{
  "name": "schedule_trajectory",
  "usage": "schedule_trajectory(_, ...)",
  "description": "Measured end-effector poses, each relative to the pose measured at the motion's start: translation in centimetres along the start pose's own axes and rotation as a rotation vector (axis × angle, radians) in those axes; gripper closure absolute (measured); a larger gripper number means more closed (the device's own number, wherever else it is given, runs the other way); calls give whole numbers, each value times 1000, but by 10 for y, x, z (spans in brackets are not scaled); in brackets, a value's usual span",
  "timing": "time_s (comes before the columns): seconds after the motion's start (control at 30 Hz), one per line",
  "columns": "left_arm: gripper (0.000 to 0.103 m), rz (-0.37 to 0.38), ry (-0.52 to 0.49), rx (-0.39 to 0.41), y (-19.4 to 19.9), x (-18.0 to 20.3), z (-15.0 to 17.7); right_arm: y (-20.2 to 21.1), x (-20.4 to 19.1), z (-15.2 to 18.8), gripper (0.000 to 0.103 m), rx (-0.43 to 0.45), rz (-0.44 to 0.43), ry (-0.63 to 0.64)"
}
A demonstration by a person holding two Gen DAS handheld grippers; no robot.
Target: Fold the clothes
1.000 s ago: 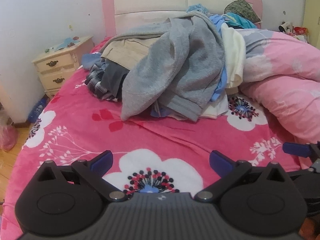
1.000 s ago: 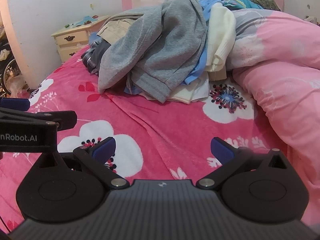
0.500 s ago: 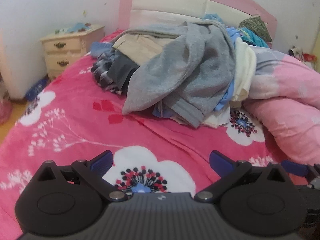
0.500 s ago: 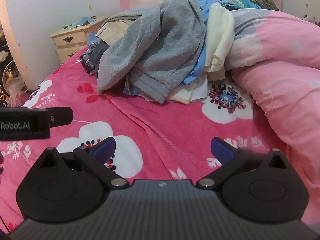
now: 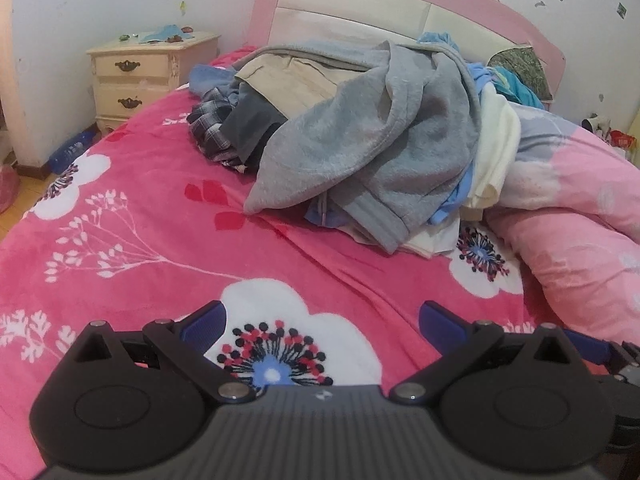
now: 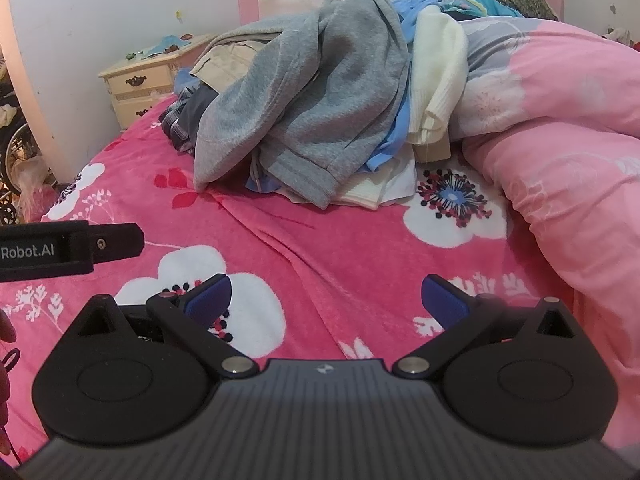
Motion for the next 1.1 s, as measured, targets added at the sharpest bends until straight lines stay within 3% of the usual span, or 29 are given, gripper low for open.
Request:
schedule_trajectory(0.33, 0, 1, -104, -23, -2, 11, -2, 3, 0, 0, 1, 18, -7, 5)
schedule_trajectory(1.1, 0, -17, -169, -17, -2, 16, -3, 3, -7, 2, 1, 8, -7, 8)
Point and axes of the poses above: each gripper's, at about its wrist camera, not at the fingertips, and y roughly against the way its jaws point, x to its right, z to its underside, the point moved 8 cm from there along -y, roughly the way its jaws point, and after that the axes turned 15 degrees about x, right-handed, at the moved point
